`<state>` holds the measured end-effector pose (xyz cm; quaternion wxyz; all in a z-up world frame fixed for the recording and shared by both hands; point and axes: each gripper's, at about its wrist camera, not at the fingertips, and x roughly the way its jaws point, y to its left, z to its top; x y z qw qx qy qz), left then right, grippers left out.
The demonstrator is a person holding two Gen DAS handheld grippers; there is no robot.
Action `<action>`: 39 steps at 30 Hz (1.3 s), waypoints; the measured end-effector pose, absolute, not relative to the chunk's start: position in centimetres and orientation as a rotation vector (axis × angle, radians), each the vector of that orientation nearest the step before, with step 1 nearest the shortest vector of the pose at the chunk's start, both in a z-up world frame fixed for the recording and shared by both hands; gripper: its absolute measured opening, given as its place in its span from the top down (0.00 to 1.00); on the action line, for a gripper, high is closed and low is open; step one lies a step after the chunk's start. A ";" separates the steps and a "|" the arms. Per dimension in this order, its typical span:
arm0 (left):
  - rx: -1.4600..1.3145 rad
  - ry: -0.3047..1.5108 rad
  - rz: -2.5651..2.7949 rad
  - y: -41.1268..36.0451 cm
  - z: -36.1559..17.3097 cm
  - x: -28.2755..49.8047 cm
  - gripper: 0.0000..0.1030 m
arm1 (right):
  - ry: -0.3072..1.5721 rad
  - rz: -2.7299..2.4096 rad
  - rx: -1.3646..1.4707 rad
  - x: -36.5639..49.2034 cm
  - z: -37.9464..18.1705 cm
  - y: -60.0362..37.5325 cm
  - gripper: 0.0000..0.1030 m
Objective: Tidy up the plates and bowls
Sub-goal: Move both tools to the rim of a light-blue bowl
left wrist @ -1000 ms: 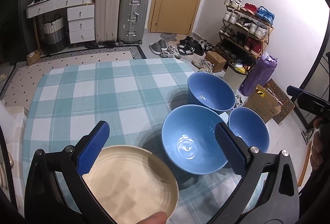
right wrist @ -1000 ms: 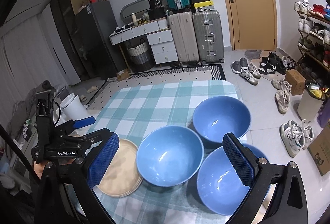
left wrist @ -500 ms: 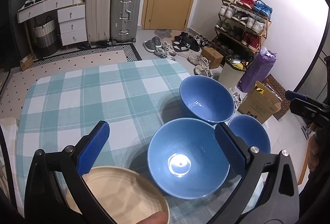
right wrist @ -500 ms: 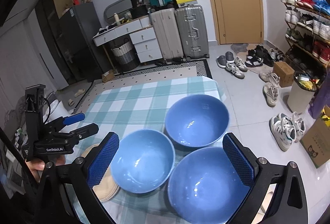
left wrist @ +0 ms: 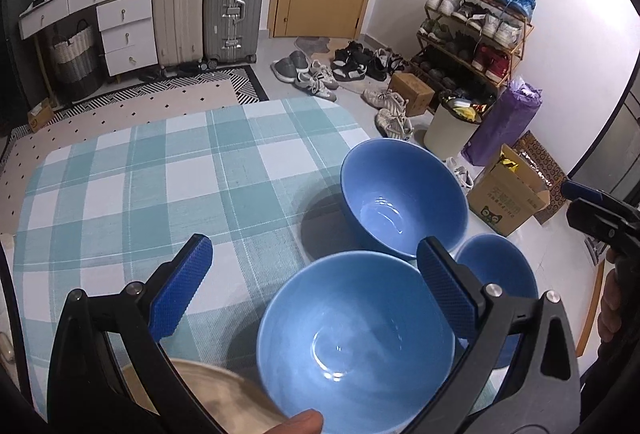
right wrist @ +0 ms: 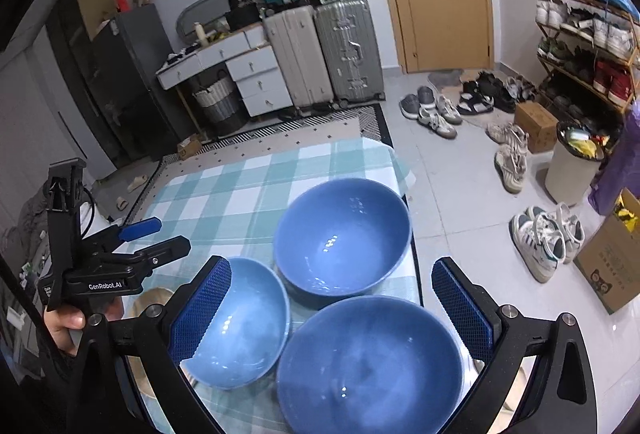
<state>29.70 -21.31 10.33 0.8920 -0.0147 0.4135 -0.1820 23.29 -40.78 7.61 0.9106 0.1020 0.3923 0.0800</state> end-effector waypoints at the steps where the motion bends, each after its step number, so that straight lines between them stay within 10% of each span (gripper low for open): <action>1: -0.027 0.861 -0.379 -21.6 10.1 30.2 0.01 | 0.815 0.166 0.218 23.6 7.2 -41.0 0.01; 31: 0.020 1.005 -0.396 -28.5 1.0 41.0 0.02 | 0.984 0.138 0.286 32.2 -2.7 -44.1 0.12; 39: 0.006 1.047 -0.426 -29.3 -0.8 42.0 0.26 | 1.018 0.156 0.307 33.5 -4.3 -44.1 0.28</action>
